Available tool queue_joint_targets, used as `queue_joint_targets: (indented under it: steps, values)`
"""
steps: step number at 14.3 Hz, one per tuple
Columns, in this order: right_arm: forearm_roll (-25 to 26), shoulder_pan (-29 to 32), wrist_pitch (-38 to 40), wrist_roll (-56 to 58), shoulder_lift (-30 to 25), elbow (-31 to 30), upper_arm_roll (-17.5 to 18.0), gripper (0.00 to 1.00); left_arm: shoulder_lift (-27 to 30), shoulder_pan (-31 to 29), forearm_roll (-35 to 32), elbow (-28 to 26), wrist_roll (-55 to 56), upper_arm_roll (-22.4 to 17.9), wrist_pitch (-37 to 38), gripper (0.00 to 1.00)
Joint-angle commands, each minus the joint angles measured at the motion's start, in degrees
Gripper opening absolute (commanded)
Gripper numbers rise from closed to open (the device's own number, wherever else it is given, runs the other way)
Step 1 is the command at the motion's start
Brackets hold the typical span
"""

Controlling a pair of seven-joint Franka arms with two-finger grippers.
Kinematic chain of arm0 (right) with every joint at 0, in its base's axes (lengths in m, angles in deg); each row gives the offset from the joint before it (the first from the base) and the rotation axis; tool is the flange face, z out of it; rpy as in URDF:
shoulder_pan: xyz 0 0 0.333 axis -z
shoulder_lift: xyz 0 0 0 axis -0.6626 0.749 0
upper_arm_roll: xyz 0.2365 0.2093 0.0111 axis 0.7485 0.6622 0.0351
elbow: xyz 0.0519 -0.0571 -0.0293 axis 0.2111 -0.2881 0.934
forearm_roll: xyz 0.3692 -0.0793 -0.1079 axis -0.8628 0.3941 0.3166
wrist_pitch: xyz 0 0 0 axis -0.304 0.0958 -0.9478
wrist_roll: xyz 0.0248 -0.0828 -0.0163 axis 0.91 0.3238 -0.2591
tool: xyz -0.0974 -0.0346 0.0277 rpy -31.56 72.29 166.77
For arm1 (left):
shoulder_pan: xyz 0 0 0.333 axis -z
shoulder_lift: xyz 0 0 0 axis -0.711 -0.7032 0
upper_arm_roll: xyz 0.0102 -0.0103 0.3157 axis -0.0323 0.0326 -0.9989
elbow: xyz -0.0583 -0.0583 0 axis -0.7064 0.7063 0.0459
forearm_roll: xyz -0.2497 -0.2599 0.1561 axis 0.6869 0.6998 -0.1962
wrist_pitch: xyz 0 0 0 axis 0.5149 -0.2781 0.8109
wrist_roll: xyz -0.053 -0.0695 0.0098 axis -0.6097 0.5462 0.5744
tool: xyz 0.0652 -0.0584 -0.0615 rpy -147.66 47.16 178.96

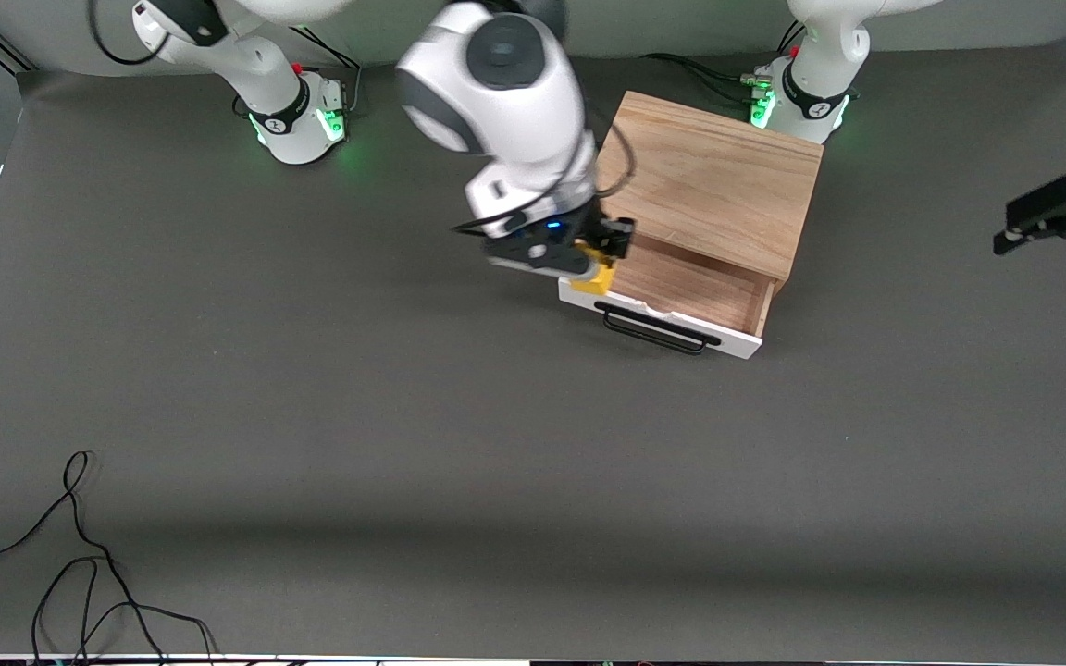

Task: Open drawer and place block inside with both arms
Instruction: 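Carry the yellow cube with the right gripper over the open drawer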

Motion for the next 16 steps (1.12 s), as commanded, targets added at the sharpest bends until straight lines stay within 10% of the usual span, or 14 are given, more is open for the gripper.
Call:
queue_joint_targets:
  steps: [1, 16]
  values:
    - [2.92, -2.72, -1.84, -3.95, 4.17, 2.72, -0.41, 0.21, 8.26, 1.08, -1.95, -12.26, 1.11, -0.50, -5.14, 1.00]
    - [5.92, -7.21, -2.63, -12.04, 9.10, -0.01, -0.67, 0.23, 10.65, 2.83, -6.34, -15.81, 12.71, 2.04, -6.04, 1.00]
